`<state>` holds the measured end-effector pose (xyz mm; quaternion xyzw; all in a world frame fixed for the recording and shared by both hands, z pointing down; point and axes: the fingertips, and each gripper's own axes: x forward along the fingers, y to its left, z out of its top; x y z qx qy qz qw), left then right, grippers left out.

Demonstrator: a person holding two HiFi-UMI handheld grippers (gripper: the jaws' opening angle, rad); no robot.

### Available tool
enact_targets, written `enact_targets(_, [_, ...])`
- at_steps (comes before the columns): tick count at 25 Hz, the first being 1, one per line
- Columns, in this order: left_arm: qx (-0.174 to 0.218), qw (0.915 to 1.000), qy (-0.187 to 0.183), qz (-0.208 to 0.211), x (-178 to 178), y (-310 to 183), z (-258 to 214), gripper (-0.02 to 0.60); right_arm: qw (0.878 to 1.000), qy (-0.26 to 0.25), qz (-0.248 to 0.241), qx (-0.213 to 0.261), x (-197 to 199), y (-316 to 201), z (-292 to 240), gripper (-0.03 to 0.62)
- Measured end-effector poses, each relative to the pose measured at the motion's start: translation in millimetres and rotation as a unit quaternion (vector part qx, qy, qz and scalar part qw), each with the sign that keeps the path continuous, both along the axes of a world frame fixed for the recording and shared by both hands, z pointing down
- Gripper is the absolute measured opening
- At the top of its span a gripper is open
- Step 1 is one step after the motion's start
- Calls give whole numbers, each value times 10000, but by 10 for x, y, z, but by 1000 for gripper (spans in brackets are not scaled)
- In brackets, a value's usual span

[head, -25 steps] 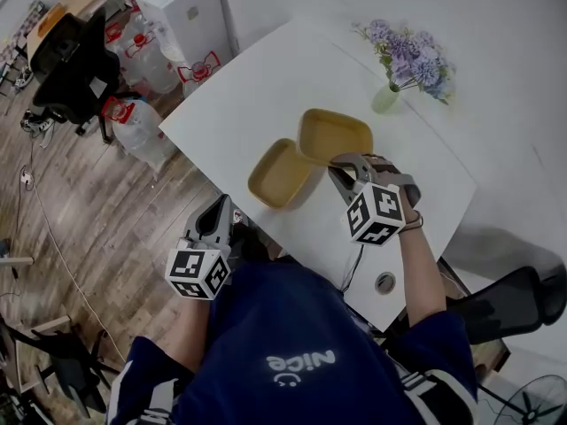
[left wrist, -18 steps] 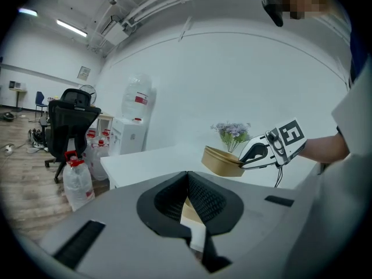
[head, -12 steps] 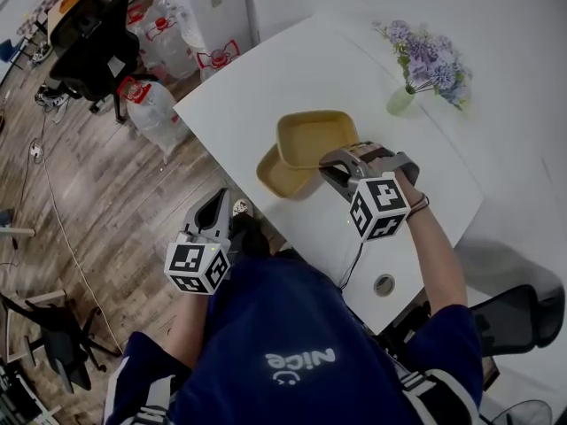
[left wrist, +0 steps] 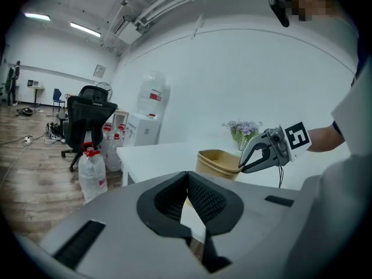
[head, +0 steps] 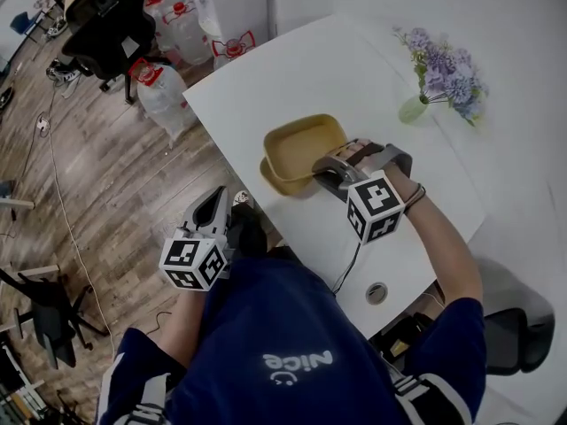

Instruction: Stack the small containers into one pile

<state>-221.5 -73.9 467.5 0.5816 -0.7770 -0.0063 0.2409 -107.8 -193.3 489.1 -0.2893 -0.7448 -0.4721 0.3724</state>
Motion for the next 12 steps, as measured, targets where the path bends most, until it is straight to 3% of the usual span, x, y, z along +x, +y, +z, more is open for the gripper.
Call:
enact_targets(5, [-114,9998,-116,-145,-34,30,-31,19,9981,176,-571,124,-7,87,115,60])
enact_targets(12, [-305,9990,-194,-270,-29,57,25,20,9954,295,-912,69,-2,75,289,60])
